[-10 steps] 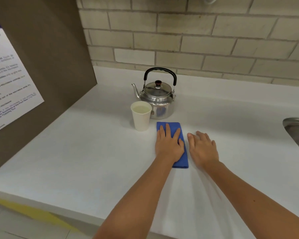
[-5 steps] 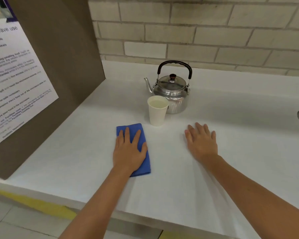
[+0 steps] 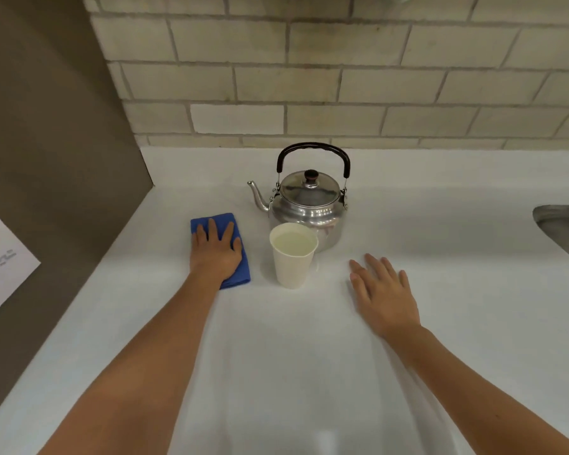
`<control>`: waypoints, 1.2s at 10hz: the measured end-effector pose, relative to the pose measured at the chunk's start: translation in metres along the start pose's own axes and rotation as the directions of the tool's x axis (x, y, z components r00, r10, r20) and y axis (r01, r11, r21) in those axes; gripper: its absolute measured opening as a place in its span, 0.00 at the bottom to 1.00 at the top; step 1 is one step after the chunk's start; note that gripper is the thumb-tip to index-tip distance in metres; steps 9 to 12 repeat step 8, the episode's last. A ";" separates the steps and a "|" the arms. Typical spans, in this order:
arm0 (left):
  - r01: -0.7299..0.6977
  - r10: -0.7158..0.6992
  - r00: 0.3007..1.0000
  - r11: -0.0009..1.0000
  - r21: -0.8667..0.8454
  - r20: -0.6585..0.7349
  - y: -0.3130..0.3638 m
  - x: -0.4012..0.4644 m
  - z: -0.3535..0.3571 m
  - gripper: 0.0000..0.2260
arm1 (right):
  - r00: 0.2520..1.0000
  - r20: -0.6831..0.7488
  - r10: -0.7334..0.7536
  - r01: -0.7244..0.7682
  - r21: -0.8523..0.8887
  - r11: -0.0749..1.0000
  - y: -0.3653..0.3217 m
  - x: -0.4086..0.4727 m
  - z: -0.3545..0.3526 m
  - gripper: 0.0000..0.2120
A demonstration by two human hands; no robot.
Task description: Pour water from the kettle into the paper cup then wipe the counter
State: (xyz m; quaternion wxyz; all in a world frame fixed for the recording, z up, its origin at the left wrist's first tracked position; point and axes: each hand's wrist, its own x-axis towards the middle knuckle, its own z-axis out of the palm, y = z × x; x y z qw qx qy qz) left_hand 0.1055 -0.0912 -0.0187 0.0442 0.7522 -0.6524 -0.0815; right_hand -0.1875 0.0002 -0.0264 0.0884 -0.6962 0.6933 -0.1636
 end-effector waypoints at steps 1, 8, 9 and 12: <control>-0.070 0.070 0.998 0.998 -0.001 0.010 0.001 0.003 0.003 0.24 | 1.000 -0.008 0.003 -0.003 0.014 1.000 0.000 0.002 0.001 0.20; -0.143 0.113 0.975 0.978 -0.154 -0.189 0.017 -0.044 -0.011 0.22 | 0.998 -0.040 0.039 -0.040 -0.040 0.998 -0.014 0.014 -0.025 0.19; -0.143 0.113 0.975 0.978 -0.154 -0.189 0.017 -0.044 -0.011 0.22 | 0.998 -0.040 0.039 -0.040 -0.040 0.998 -0.014 0.014 -0.025 0.19; -0.143 0.113 0.975 0.978 -0.154 -0.189 0.017 -0.044 -0.011 0.22 | 0.998 -0.040 0.039 -0.040 -0.040 0.998 -0.014 0.014 -0.025 0.19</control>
